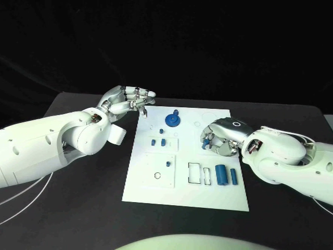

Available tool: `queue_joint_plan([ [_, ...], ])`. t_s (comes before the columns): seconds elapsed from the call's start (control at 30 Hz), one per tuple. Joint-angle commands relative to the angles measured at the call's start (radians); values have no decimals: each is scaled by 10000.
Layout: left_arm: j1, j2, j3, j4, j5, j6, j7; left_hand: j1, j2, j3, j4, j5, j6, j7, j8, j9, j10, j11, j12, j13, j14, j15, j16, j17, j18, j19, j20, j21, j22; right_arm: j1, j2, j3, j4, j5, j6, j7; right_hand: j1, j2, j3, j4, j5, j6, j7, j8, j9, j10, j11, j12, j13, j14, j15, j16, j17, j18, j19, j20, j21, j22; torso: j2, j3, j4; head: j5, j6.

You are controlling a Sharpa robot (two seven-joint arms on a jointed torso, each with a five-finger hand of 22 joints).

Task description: Assemble the parts on the task board

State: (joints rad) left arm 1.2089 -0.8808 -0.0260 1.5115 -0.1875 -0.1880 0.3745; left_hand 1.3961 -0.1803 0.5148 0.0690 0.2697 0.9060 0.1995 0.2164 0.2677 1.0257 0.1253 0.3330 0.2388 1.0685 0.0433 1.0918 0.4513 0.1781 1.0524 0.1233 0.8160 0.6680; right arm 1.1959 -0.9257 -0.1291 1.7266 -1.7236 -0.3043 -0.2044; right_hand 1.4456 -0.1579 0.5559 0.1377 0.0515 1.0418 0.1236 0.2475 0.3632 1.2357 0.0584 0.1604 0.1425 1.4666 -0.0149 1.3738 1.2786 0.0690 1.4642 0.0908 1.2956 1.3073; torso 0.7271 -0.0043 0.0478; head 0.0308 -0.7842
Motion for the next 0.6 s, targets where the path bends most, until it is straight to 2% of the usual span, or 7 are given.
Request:
queue_joint_plan([
  [0.03, 7, 10, 6, 21, 19, 158, 47, -8, 70, -29, -28, 5, -77, -22, 17, -15, -68, -23, 31, 9, -75, 3, 43, -9, 63, 14, 68, -50, -15, 4, -76, 23, 224, 2, -805, 77, 1, 155, 18, -32, 31, 82, 6, 95, 168, 44, -19, -20, -35, 458, -61, 53, 13, -161, 273, -89, 39, 1493, -10, -8, 3, -15, 12],
  [0.17, 6, 17, 5, 6, 19, 158, 46, -8, 70, -29, -28, 5, -77, -22, 17, -15, -68, -23, 31, 9, -75, 3, 43, -9, 63, 14, 68, -50, -15, 55, -238, 63, 527, 139, -951, 87, -8, 143, 18, -42, 29, 83, 5, 104, 176, 49, -21, -23, -31, 458, -64, 52, 10, -162, 275, -93, 44, 1497, -17, -10, -1, -13, 12],
  [0.37, 6, 44, 5, -28, 19, 168, 40, -8, 70, -29, -28, 5, -77, -22, 17, -15, -68, -23, 31, 9, -75, 3, 43, -9, 63, 14, 68, -50, -15, 246, -477, 125, 1245, 514, -1130, 134, -15, 121, 18, -62, 31, 79, 6, 114, 187, 51, -24, -31, -27, 455, -67, 45, -5, -161, 274, -97, 43, 1498, -19, -10, -1, 30, 30],
  [0.53, 5, 77, 5, -59, 19, 178, 45, -13, 79, -34, -21, 4, -82, -18, 21, -17, -86, -20, 55, 16, -77, 5, 47, -16, 62, 16, 69, -53, -17, 273, -155, 137, 1598, 829, -1080, 159, -14, 109, 23, -81, 34, 75, 8, 120, 194, 50, -25, -38, -24, 455, -70, 46, -6, -158, 270, -100, 28, 1494, -14, 7, -22, 176, 19],
  [0.6, 5, 115, 5, -89, 19, 193, 45, -13, 79, -34, -21, 4, -82, -18, 21, -17, -86, -20, 55, 16, -77, 5, 47, -16, 62, 16, 69, -53, -17, 225, 140, 134, 1669, 961, -1067, 186, -19, 107, 32, -90, 37, 62, 18, 121, 198, 43, -20, -47, -23, 449, -70, 26, -37, -148, 254, -103, -28, 1472, -14, 3, 0, 242, -2],
])
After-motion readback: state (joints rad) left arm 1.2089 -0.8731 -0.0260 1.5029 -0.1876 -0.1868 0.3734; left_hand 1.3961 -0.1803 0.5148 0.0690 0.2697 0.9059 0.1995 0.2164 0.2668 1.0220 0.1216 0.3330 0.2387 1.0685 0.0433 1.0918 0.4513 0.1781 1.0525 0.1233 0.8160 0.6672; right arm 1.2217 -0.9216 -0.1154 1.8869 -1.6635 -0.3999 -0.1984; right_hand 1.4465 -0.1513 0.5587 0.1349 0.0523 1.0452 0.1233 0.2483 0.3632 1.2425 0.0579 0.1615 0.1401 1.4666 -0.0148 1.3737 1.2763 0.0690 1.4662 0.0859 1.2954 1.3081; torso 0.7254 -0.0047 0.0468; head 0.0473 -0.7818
